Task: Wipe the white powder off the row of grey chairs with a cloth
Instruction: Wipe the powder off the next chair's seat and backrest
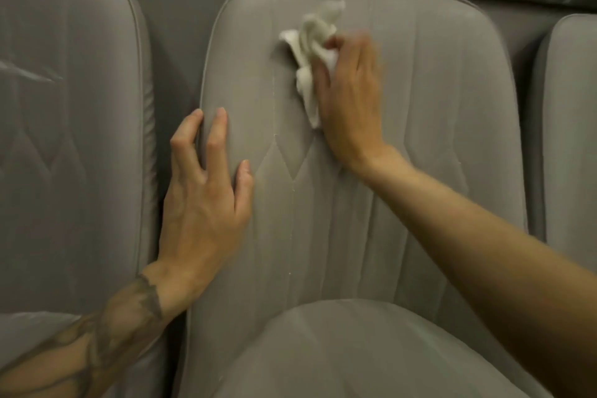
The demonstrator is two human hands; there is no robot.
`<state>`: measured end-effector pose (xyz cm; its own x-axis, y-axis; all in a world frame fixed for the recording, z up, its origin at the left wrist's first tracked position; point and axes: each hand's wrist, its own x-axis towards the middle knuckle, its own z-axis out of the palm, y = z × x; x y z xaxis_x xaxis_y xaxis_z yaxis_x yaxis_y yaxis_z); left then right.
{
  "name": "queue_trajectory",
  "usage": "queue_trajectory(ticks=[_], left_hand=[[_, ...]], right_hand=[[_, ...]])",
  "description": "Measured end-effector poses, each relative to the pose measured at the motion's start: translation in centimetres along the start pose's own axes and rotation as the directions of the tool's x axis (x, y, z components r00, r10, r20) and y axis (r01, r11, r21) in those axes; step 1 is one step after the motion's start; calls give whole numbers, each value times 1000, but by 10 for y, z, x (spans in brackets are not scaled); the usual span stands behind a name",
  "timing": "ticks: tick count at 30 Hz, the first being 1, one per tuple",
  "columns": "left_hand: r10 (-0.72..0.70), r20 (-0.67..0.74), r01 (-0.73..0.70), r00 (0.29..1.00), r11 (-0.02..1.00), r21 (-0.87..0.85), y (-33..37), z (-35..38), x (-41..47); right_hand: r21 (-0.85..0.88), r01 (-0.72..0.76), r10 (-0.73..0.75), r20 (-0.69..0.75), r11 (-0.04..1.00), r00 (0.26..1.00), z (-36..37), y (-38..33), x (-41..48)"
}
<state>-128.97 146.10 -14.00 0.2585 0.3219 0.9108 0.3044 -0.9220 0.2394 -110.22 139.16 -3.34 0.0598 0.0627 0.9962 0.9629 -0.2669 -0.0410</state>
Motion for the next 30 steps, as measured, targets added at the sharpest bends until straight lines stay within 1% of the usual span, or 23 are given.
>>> queue_trajectory(ticks=[1,3,5,6,7,8,9,11,12,13,15,17,19,20,21,22,23,25,26,27,28,29,30], left_hand=[[3,-1,-3,1000,1000,5,-1,0,0],[5,-1,-5,1000,1000,10,-2,1,1],[0,-2,0,1000,1000,4,-1,0,1],[-3,-3,3,1000,1000,0,-1,0,1],[-3,-5,3,1000,1000,-3,-1,0,1],[-1,-6,1,1000,1000,-3,-1,0,1],[2,-6,-2,1000,1000,0,-2,0,1],[5,-5,-5,1000,1000,3,-2,0,2],[5,-6,-5,1000,1000,2,-2,0,2],[5,-7,-5,1000,1000,-1,-2,1,2],[5,-8,-5,1000,1000,-3,-2,0,3],[10,-9,-10,1000,1000,6,-2,-1,3],[20,-8,-19,1000,1000,15,-2,-1,3],[21,-4,-21,1000,1000,14,-2,-1,3],[18,-1,-18,1000,1000,13,-2,-2,3],[13,-1,-13,1000,1000,12,-3,-1,2],[13,-1,-13,1000,1000,13,-3,0,3],[11,-1,-11,1000,1000,13,-2,1,3],[2,-3,-2,1000,1000,10,-2,0,2],[-6,-4,6,1000,1000,5,-2,0,2],[-9,-5,9,1000,1000,-1,-1,-1,2],[-6,-7,6,1000,1000,-3,-1,-2,2],[-1,-10,1,1000,1000,-2,0,-2,2]], right_hand=[[18,34,-34,39,999,999,-3,-3,-30],[40,160,-165,215,986,963,-17,-5,-95],[103,304,-319,390,947,864,-33,5,-141],[116,372,-384,433,921,815,-39,16,-143],[94,419,-414,449,903,792,-41,28,-134],[42,422,-396,438,906,807,-42,39,-119],[-26,371,-331,395,928,857,-43,46,-100],[-115,162,-131,238,980,962,-47,53,-71],[-125,87,-64,180,988,982,-48,51,-68],[-132,71,-50,159,989,986,-50,48,-76],[-120,154,-125,221,981,967,-49,42,-117],[-40,277,-244,368,960,897,-57,39,-170],[70,441,-411,517,895,751,-69,38,-212],[108,511,-476,563,853,676,-74,41,-219],[121,538,-500,578,834,645,-75,44,-214],[108,522,-486,556,846,674,-71,47,-201],[66,469,-432,515,881,740,-65,48,-183],[-29,287,-255,380,958,889,-53,43,-144],[-39,185,-163,317,982,934,-48,37,-134],[-32,118,-104,284,993,953,-44,32,-135],[-23,100,-90,280,995,956,-40,29,-148],[-1,139,-131,326,990,936,-40,26,-169],[51,224,-224,416,973,881,-40,23,-193]])
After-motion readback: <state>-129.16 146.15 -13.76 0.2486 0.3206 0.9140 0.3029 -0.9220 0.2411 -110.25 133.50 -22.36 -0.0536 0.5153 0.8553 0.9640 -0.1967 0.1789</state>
